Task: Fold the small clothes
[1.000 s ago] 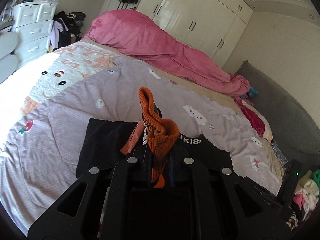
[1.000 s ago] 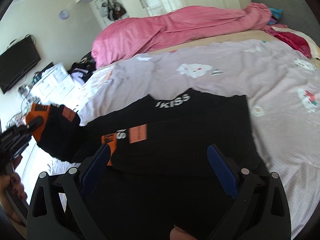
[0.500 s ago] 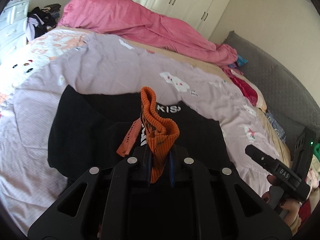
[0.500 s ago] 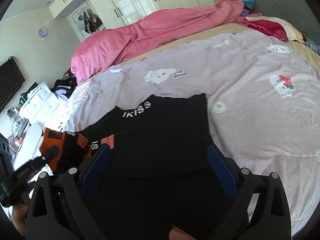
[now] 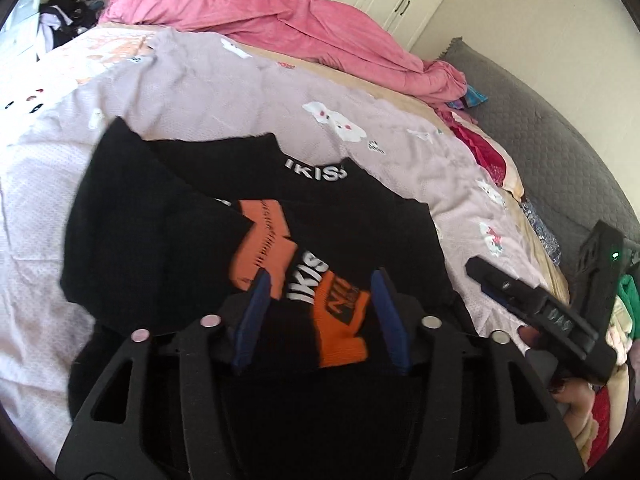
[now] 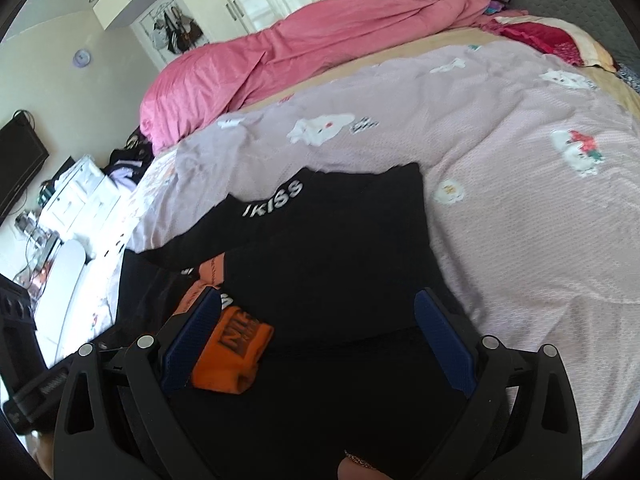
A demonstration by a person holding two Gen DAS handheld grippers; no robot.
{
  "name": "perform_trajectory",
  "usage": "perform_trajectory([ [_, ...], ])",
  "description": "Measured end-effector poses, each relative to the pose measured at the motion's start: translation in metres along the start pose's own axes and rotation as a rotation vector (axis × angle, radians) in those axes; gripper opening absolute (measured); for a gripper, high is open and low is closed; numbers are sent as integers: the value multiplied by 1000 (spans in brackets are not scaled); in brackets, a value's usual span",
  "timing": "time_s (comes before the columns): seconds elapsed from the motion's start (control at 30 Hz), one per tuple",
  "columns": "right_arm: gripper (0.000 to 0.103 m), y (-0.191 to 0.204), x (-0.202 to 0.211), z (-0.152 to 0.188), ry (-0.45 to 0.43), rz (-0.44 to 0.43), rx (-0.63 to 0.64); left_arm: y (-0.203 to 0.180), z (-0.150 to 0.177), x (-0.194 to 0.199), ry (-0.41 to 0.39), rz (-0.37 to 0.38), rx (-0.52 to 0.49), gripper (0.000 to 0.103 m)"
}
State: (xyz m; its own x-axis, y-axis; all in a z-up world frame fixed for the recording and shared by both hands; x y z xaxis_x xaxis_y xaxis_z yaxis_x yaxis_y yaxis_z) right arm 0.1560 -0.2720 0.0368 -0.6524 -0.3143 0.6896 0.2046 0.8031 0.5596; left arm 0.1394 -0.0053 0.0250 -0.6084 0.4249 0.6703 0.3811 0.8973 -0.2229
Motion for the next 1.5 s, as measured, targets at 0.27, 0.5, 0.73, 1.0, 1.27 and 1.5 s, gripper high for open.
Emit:
perform_trajectory([
  [0.27,96,31,-47,32,128,0,111,45,5,31,-32,-140,67,58],
  [0.5,59,54,-83,58,185,20,202,73,15,54,-62,-190,142,63],
  [0.73,12,76,-80,65,167,-19,279,87,24,73,-96,-214,188,65],
  [1.0,9,100,-49,34,62,-123,329,89,27,76,-102,-212,205,66],
  [1.27,9,116,-12,-10,-109,-131,418,91,28,82,-117,-218,214,66],
  [1.5,9,80,-6,-33,-160,-48,362,89,25,78,-106,-217,206,66],
])
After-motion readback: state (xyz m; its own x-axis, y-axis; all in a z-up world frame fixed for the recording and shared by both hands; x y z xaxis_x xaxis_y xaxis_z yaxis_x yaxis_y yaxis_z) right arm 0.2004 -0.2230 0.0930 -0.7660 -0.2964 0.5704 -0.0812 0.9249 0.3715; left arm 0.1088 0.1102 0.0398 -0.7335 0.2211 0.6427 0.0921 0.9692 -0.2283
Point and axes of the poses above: each gripper's, at about its wrist camera, not at the fingertips, and x roughly against the way its jaws point, y to its left, z to its underside, the point moved 1 cm from there along -x, roughly the way its jaws point, and after that the axes turned 15 degrees about -x, right-handed, at the moved point
